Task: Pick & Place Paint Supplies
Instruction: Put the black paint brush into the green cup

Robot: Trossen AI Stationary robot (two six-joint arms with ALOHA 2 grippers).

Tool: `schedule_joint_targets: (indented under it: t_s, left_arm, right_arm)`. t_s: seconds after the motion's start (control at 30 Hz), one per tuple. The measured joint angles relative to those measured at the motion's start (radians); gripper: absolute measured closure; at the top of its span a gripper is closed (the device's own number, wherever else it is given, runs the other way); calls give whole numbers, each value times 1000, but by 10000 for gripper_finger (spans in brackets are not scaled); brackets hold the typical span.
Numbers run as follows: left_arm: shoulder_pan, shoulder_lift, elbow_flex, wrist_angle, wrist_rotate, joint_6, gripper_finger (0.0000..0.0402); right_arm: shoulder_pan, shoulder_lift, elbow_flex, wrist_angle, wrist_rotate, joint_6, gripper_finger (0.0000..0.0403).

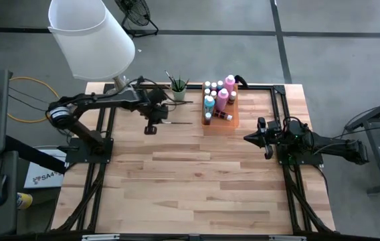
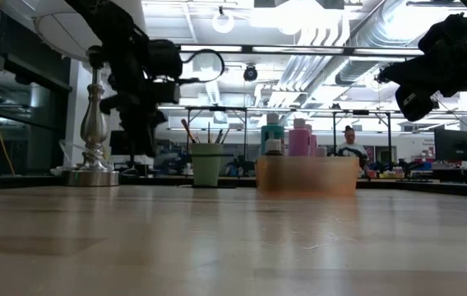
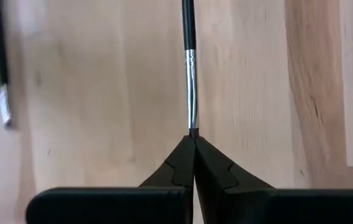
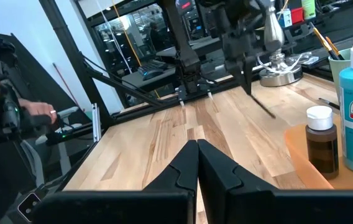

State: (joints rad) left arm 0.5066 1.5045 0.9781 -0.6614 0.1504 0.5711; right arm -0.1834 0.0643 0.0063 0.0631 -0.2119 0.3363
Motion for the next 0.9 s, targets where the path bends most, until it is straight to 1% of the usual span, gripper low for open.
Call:
schedule_joint_targets:
  t_s: [0.3,0.6,0.73,0.9]
  left_arm:
    - [1,-122,1,-29,-46,-53,401]
    - [3,-181,5,-32,-59,-53,401]
    - [3,-181,54,-62,-62,-54,401]
    - [3,-181,147,-105,-68,-54,401]
  right_arm:
    - [0,0,0,0,0,0,401]
    - [0,0,0,0,0,0,401]
    - [0,0,0,0,0,0,401]
    - [0,0,0,0,0,0,401]
